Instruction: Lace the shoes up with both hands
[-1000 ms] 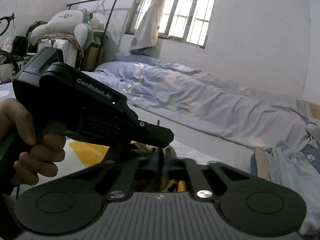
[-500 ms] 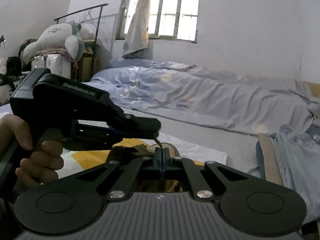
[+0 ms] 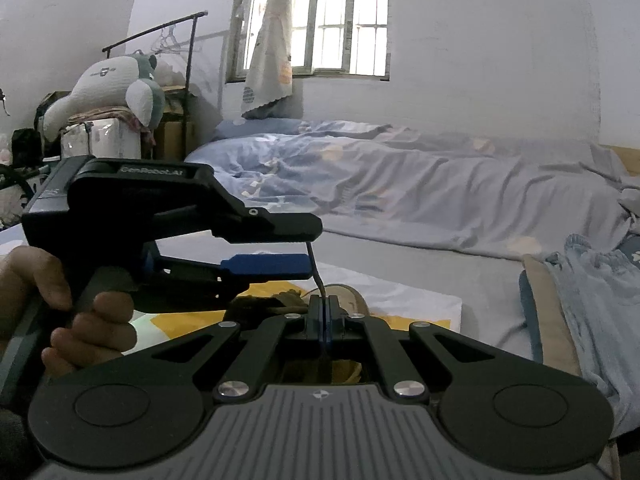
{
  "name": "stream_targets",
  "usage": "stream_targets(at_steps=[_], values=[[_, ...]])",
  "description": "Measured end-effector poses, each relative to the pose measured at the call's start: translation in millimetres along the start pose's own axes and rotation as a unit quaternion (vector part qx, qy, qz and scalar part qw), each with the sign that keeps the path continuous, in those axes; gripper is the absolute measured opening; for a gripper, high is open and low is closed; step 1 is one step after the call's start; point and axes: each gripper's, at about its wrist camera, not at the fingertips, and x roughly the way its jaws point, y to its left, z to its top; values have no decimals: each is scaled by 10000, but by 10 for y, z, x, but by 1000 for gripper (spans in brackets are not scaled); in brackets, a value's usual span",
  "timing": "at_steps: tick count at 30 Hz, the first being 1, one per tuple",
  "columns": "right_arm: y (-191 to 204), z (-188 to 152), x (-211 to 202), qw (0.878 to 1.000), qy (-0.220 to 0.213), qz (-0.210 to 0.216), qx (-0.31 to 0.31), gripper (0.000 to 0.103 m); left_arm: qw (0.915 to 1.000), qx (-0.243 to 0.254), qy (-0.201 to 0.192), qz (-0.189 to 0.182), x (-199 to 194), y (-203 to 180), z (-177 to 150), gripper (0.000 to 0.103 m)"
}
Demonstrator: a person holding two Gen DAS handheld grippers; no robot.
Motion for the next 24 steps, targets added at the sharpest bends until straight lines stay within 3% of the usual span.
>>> stream_targets(at_steps=[4,7,15,24], values=[[1,2,3,10000,5,30,28,1,10000,14,14,62,-5,1,-1,7],[11,5,4,10000,5,52,27,1,9999,57,70,132,7,-6,-7,1],[38,11,14,9999,95,17,-93,4,9991,295,-102,280,-47,-70,8,0],[195,-18,41,9980,118,-146,-597,6,9917,1176,223,476,47,-290,-63,0]])
